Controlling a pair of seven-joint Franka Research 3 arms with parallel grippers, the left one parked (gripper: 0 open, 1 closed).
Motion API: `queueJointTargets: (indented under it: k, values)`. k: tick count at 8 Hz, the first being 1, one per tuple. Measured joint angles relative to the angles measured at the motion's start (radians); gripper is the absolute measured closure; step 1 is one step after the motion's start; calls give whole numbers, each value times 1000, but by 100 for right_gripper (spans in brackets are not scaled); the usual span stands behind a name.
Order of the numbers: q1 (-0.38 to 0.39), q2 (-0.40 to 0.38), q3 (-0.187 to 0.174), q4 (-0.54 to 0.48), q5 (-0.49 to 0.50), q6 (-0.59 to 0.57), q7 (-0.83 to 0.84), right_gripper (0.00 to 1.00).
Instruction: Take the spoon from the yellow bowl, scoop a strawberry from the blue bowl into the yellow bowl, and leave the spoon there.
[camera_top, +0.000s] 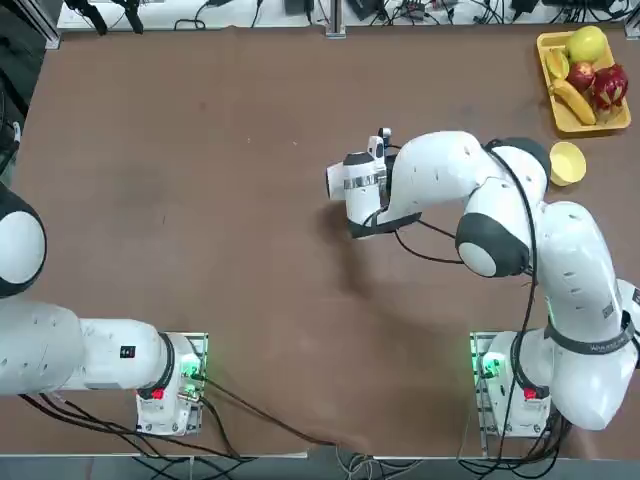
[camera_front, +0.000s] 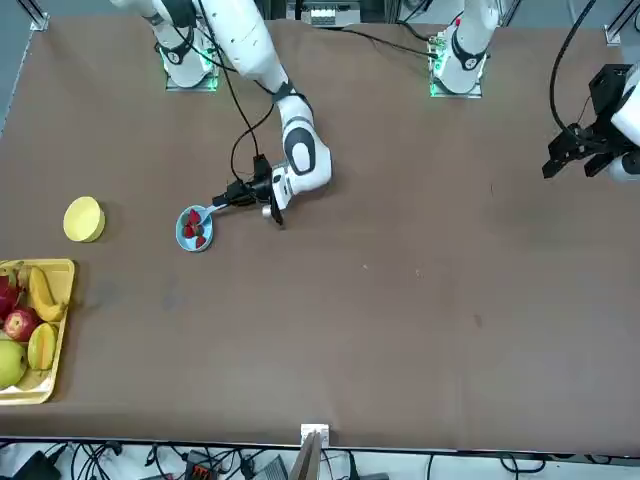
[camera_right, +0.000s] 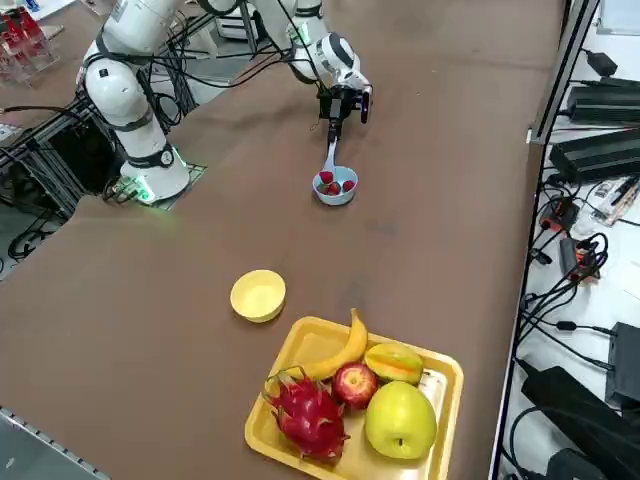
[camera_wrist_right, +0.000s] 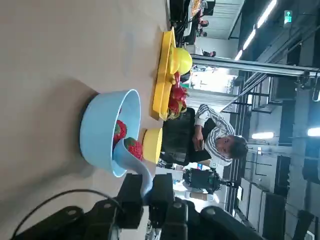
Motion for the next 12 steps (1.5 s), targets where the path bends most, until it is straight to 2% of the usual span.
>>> queueJointTargets:
  k: [4,5,8,12]
  values:
    - [5,1,-6,34,-41,-80,-3,89]
    - [4,1,-17,45,-47,-108,-12,89]
    - [-4,-7,-86,66,-56,-137,-64,89]
    - [-118,-46,-104,66,-58,-149,-83,89]
